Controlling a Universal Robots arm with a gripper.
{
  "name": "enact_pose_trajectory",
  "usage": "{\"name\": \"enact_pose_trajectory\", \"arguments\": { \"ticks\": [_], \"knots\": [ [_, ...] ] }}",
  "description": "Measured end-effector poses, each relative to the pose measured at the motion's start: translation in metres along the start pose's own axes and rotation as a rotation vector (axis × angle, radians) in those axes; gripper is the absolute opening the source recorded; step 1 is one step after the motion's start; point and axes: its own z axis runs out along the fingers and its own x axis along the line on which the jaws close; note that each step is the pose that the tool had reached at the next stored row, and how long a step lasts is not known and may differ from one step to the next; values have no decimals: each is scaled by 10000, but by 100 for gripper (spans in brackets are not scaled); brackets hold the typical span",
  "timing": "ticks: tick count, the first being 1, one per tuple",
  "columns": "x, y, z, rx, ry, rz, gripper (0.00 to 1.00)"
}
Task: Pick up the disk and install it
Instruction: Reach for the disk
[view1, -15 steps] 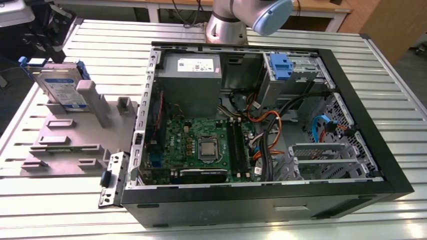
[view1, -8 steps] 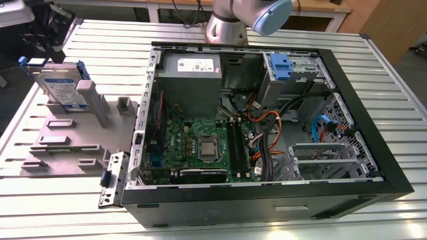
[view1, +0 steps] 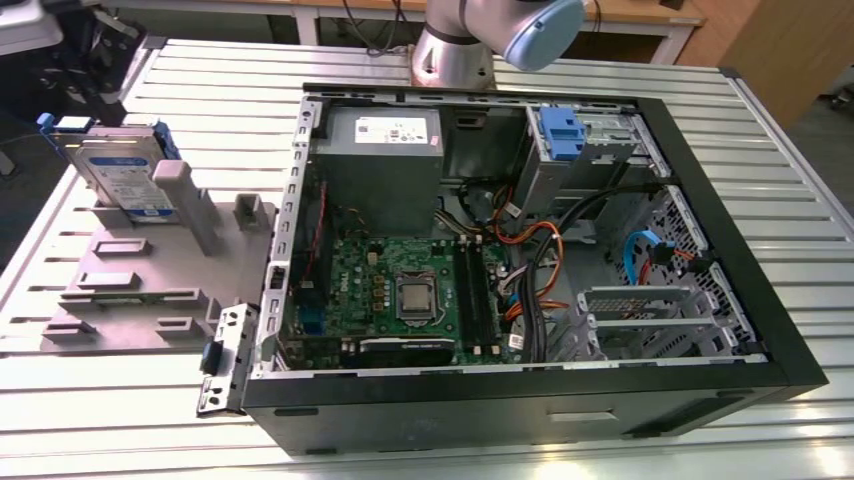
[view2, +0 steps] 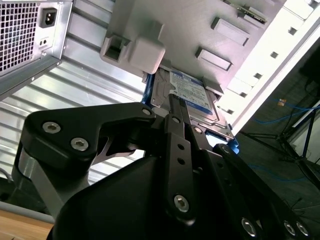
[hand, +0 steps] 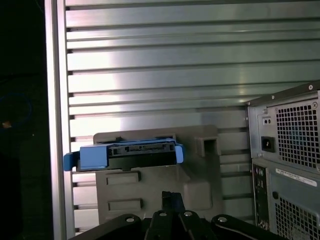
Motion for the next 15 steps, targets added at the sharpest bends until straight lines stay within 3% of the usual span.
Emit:
{"name": "enact_pose_trajectory", "arguments": {
  "ticks": [15],
  "knots": [
    [72, 48, 125, 2, 2, 0, 11]
  ]
}}
